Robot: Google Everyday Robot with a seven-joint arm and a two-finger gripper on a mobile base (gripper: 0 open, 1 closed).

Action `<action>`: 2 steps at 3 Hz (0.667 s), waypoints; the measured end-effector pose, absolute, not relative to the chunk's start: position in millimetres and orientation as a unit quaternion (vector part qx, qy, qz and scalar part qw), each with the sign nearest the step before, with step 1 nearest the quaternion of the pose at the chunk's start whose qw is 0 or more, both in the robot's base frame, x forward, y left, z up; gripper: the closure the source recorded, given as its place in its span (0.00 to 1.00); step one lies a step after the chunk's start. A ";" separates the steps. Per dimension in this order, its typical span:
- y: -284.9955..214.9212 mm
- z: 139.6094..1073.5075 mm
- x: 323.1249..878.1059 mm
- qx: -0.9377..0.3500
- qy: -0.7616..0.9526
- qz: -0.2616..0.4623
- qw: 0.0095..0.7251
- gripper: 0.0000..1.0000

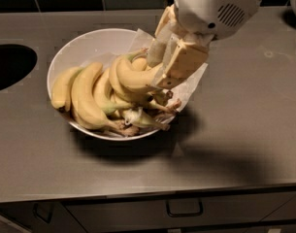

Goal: Pick banana from white bowl

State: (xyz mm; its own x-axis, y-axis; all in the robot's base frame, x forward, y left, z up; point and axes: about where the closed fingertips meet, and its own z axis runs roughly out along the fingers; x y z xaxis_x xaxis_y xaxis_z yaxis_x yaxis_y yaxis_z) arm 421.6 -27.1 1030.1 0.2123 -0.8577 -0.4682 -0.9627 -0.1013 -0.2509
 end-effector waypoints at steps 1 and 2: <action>-37.9 1046.5 424.3 -0.751 0.581 0.124 0.288 1.00; -32.5 1078.4 419.5 -0.762 0.543 0.139 0.325 1.00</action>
Offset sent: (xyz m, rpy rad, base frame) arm -0.0075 -0.0109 0.0706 0.2168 -0.0773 0.2331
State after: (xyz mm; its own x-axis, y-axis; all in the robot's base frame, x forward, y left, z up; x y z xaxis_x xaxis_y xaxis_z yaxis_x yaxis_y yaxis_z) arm 419.5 -32.5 1078.4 0.3724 -0.7366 -0.5646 -0.9173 -0.1996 -0.3447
